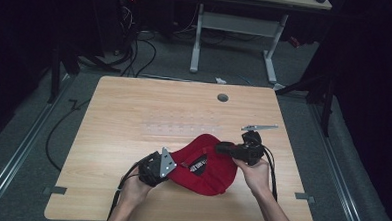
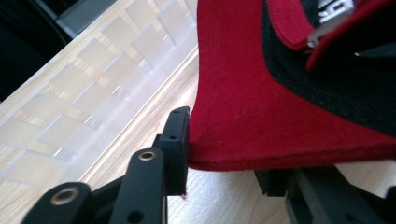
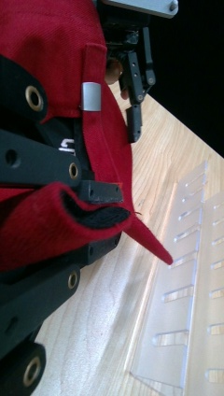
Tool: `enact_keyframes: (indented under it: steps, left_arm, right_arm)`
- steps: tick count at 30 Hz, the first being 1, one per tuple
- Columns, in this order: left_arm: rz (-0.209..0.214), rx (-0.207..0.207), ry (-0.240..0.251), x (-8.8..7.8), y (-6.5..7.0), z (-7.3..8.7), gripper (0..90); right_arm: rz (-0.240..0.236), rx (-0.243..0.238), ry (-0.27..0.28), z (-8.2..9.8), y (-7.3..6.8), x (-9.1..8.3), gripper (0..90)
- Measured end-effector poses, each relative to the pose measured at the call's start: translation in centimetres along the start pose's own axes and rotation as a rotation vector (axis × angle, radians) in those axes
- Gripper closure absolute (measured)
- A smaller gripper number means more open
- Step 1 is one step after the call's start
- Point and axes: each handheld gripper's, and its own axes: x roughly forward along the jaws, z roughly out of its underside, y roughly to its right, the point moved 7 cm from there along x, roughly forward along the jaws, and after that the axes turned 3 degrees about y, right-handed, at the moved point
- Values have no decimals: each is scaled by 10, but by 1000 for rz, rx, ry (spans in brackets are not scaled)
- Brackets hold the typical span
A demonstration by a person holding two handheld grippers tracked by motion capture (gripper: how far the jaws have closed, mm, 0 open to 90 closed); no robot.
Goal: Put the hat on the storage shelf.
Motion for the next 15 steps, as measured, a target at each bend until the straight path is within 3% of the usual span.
enact_keyframes:
  steps: [7,15]
  left_arm:
    - [61,-19,-23,-6,7,-2,681]
    - [148,-1,-51,-14,23,-6,790]
  right_arm:
    - [-19,12,19,-3,2,-1,756]
    - [-37,18,60,-11,3,-2,685]
